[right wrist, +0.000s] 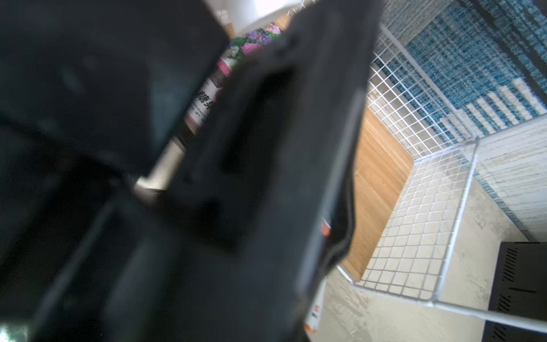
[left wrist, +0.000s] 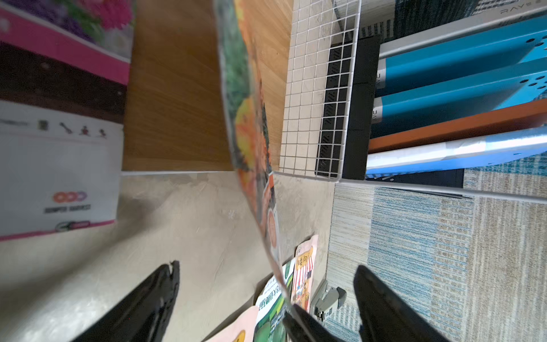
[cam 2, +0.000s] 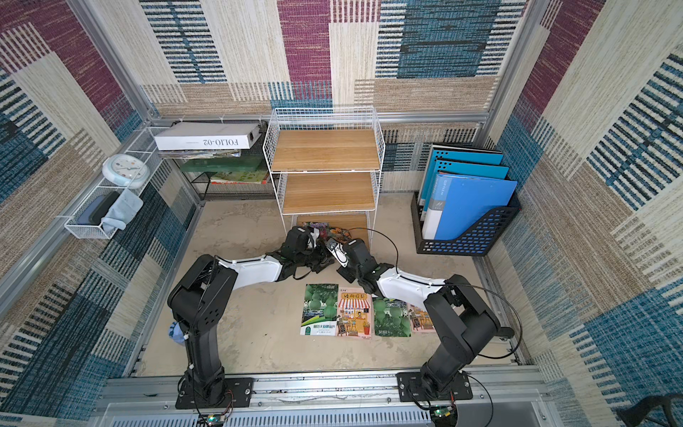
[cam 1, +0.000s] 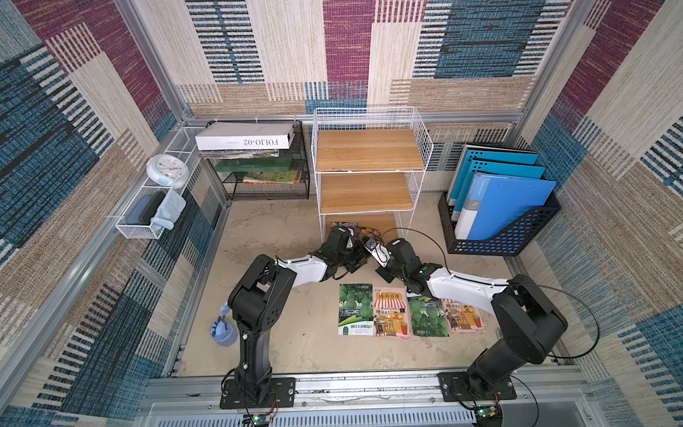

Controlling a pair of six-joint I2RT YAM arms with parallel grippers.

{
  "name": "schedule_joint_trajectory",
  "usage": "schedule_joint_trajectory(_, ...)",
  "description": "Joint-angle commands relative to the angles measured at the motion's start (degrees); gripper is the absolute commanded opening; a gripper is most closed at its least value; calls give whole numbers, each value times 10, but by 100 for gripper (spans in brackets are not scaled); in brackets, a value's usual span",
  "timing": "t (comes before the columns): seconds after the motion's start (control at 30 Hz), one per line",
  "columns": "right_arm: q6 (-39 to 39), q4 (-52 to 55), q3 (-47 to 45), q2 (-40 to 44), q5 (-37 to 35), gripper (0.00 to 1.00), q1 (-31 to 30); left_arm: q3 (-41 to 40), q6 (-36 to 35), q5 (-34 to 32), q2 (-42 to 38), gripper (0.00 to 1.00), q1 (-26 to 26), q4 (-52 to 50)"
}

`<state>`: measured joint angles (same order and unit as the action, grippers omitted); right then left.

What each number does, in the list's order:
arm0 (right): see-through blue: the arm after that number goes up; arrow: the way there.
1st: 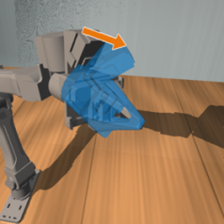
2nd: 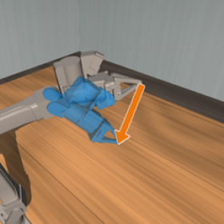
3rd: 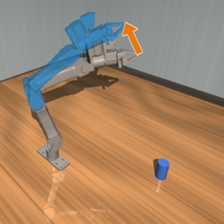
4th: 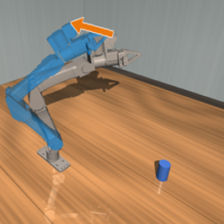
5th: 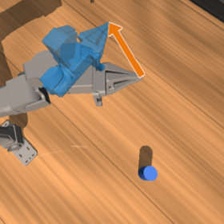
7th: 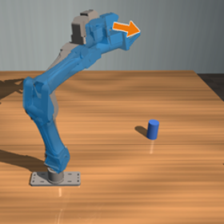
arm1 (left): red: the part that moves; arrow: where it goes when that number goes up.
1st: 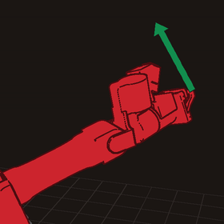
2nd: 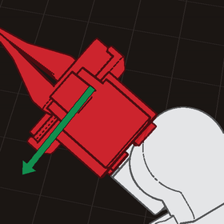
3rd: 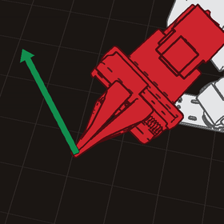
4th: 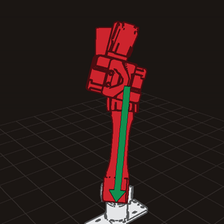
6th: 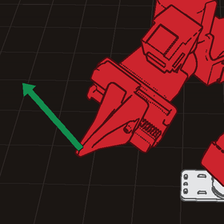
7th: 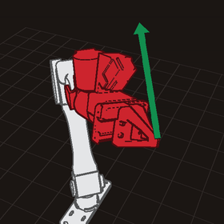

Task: Take the seed bag off the shelf
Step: Pick up the seed packet from the shelf.

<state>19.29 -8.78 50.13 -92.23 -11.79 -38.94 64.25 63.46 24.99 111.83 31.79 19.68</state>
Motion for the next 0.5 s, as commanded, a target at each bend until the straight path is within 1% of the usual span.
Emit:
schedule_joint_trajectory(0.0, 1, -15, -4, 9, 12, 0, -2, -4, -1, -14, -6, 95, 0, 9)
schedule_joint_trajectory(0.2, -3, -18, -11, 20, 19, 0, -2, 3, 8, -8, 1, 93, 0, 19)
schedule_joint_trajectory(0.33, -3, -21, -16, 26, 22, 0, -2, 14, 14, -7, 11, 88, 0, 26)
schedule_joint_trajectory(0.43, -4, -21, -18, 28, 23, 0, -3, 19, 15, -7, 16, 79, 0, 26)
schedule_joint_trajectory(0.47, -4, -21, -18, 29, 23, 0, -3, 21, 17, -7, 18, 74, 0, 28)
